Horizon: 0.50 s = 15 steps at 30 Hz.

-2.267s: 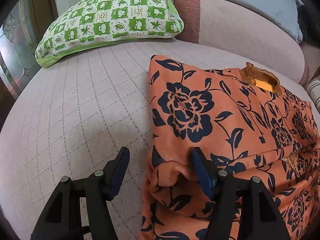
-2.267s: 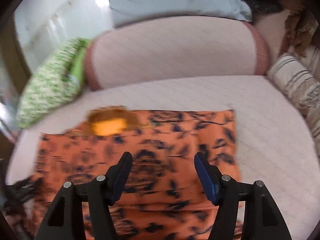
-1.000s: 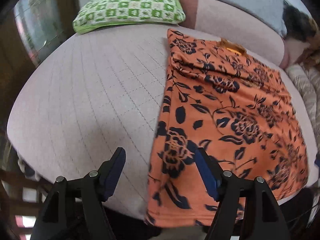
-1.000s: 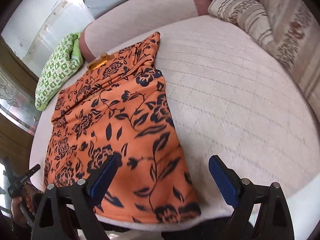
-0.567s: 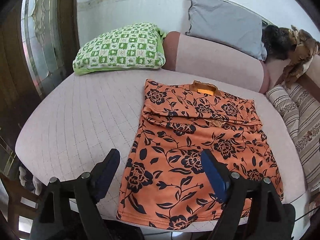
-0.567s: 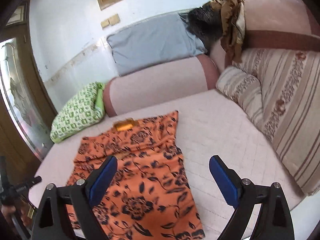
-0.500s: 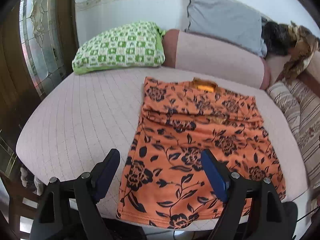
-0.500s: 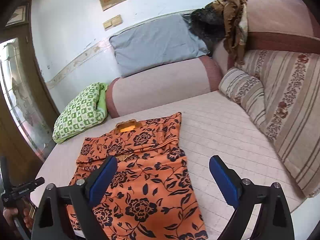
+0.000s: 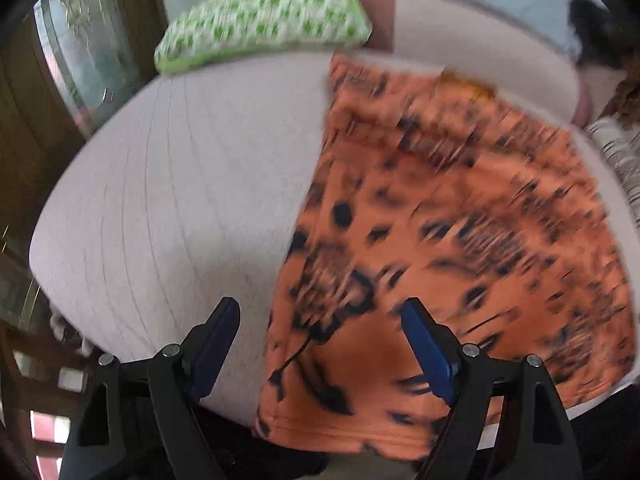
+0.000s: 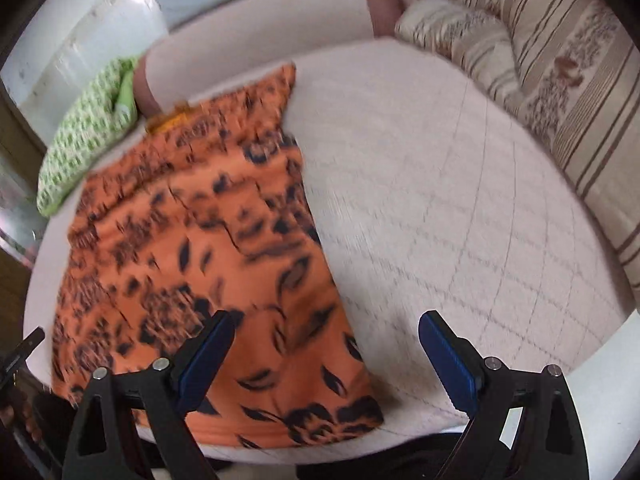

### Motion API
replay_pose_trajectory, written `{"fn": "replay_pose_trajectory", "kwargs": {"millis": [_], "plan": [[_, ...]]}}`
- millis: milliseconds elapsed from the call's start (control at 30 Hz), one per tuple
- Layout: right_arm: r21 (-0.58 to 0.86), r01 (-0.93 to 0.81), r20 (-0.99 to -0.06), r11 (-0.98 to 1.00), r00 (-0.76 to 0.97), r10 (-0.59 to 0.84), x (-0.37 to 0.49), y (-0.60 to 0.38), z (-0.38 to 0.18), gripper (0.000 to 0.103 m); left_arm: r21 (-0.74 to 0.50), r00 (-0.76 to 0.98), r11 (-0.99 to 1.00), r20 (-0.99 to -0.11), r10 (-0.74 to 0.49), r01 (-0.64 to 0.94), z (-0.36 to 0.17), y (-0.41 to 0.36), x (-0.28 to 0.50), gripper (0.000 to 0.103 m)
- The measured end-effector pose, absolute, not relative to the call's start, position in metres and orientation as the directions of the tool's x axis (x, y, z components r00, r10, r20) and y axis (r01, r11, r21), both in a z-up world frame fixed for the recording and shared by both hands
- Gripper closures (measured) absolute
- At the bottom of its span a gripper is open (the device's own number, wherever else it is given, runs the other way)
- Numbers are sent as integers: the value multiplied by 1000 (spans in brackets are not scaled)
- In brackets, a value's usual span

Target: Fold small clothes

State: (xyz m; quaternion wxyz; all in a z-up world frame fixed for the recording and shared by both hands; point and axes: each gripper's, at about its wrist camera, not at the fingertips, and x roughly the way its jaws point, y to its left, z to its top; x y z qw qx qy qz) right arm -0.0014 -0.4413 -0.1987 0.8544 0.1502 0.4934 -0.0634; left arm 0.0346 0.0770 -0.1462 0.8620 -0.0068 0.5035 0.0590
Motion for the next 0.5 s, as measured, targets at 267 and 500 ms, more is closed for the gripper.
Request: {"fn": "replay_pose_trajectory", "kwargs": {"millis": [267, 500], "plan": [[298, 194, -873, 935, 452, 184, -6, -431, -214, 48, -26, 487, 999, -873, -10, -27, -156, 75, 22, 86], [338, 213, -870, 917, 442, 218, -4, -435, -213, 58, -8, 484, 1000, -875, -6, -1, -152, 68, 16, 52]]}}
